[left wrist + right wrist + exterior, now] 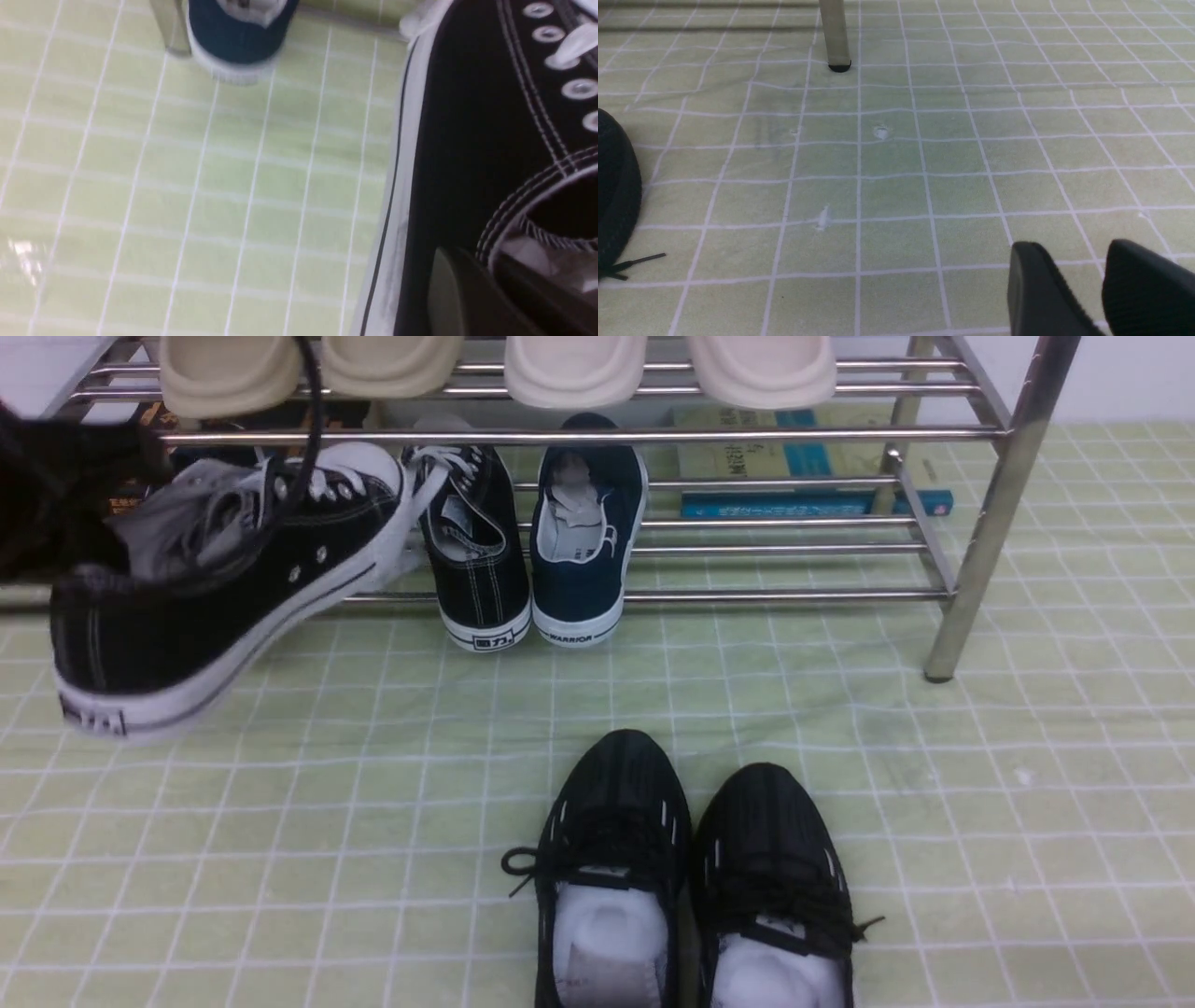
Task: Take the shoes off the shelf with your hand from the green coffee tablecloth.
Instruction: 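Set the held shoe down on the floor in front of the rack with the left gripper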
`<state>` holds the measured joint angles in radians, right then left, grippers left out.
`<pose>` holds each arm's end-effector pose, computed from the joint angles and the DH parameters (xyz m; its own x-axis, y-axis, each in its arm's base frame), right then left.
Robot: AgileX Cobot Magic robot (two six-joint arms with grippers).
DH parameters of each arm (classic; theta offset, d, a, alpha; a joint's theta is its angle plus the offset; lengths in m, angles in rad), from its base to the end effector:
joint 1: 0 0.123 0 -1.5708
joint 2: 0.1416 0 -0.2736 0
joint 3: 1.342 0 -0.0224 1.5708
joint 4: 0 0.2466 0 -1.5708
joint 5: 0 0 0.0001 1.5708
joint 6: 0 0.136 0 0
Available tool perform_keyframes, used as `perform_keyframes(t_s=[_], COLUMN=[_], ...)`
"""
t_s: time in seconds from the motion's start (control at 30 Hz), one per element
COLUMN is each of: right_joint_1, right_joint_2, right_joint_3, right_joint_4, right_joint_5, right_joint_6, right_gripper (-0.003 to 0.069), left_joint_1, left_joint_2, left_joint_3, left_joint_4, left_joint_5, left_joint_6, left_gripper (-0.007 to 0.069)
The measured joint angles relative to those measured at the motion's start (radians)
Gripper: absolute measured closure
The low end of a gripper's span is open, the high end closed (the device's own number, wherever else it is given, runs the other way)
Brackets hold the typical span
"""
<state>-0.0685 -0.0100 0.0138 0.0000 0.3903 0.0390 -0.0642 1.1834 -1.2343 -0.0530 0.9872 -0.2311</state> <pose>0.1020 -0.0070 0.1606 -0.2985 0.0596 -0.9525 0.0801 0.9961 0.0372 0.2634 -0.0230 0.3425 -0.7475 -0.2096 -0.6303 -0.1026 0.9739 -0.2022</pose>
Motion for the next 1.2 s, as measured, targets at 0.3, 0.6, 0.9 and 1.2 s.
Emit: perform_keyframes(t_s=[0.3, 0.6, 0.9, 1.2], right_joint_1=[0.0, 0.0, 0.0, 0.0], right_joint_2=[0.0, 0.0, 0.0, 0.0], right_joint_3=[0.0, 0.0, 0.0, 0.0], right_joint_4=[0.0, 0.0, 0.0, 0.0], right_joint_5=[0.0, 0.0, 0.0, 0.0], right_joint_6=[0.0, 0.0, 0.0, 0.0], right_gripper=[0.0422, 0.0422, 0.0422, 0.0422], left_joint_1=[0.0, 0.0, 0.0, 0.0], left_joint_2=[-0.18, -0.2, -0.2, -0.201], left_joint_3=[0.345, 0.6, 0.759, 0.792], left_joint_4=[-0.05, -0.097, -0.104, -0.107], left_joint_5=[-0.019, -0.27, -0.515, -0.535], left_joint_6=[0.0, -0.019, -0.129, -0.131], left_gripper=[0.0612, 0.0612, 0.0612, 0.0607])
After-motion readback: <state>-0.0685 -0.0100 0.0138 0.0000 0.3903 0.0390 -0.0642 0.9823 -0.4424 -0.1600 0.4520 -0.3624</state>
